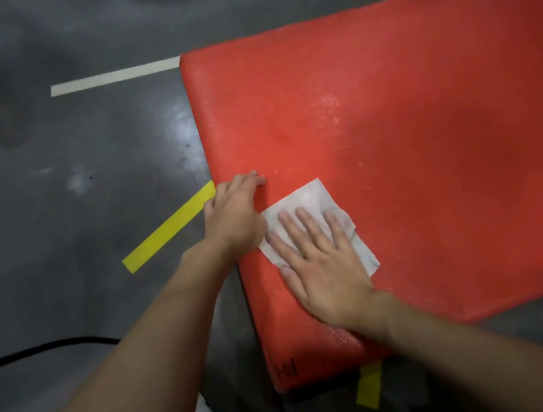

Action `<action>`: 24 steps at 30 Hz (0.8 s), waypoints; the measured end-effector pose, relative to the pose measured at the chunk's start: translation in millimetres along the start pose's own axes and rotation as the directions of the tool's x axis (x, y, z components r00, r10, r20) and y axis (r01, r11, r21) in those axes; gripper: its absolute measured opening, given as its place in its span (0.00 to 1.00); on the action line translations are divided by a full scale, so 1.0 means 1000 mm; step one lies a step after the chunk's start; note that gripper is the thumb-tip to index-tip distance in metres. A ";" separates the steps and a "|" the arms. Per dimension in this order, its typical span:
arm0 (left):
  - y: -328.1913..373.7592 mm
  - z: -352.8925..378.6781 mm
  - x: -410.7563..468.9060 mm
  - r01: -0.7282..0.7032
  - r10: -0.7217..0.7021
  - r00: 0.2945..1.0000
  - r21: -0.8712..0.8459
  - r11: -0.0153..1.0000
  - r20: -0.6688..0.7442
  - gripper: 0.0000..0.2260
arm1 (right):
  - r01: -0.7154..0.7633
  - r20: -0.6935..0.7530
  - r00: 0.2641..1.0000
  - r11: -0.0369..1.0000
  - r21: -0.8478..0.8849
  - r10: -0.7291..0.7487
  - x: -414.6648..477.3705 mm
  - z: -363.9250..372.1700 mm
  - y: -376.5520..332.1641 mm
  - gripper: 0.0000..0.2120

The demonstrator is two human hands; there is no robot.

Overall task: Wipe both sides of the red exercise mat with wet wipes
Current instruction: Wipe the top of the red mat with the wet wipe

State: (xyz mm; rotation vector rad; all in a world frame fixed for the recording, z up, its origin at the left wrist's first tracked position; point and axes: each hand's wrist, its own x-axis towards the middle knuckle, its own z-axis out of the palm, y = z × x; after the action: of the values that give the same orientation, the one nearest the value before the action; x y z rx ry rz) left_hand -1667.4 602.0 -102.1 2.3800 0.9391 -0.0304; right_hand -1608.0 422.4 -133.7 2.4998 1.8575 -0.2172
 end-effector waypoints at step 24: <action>-0.023 -0.032 0.091 0.175 -0.188 0.981 -0.205 0.963 -0.049 0.02 | -0.328 -0.037 0.943 0.943 0.061 0.331 0.104 -0.013 0.025 0.28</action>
State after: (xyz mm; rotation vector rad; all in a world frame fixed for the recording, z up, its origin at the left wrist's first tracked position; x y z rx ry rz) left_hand -1619.8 688.3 -107.7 2.1168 1.1355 0.0721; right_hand -1553.8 515.8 -134.9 2.8228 1.4286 -0.2033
